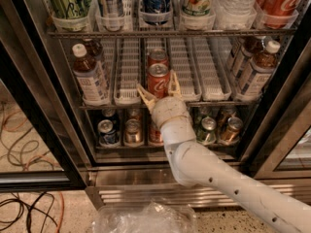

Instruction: Pick coke can from middle shelf of fridge

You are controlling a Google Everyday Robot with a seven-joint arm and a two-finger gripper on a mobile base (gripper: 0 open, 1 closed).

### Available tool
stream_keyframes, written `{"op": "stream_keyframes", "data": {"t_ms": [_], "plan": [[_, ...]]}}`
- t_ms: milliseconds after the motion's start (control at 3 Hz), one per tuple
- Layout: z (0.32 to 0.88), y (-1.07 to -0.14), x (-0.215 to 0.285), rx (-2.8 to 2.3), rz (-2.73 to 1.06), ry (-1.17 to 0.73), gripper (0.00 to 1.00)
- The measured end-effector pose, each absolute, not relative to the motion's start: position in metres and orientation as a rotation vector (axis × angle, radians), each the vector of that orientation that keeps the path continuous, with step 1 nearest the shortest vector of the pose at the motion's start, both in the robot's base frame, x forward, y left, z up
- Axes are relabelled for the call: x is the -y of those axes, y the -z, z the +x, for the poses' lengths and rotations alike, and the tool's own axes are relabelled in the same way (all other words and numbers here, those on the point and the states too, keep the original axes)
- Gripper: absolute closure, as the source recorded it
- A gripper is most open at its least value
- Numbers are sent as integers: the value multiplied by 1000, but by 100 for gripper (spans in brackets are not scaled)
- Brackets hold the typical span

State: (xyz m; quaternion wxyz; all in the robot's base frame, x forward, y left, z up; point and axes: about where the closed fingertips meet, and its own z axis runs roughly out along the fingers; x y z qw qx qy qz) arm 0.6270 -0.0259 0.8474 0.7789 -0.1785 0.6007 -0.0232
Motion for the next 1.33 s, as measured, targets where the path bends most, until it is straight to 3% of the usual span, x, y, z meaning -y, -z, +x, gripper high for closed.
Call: {"op": "stream_keyframes", "data": {"t_ms": [333,667,1333], "plan": [[639,-849,28,-1289,-366,65,28],[653,-854,32,-1277,-318,69,47],[654,-855,33,-1276,-316,69,94]]}}
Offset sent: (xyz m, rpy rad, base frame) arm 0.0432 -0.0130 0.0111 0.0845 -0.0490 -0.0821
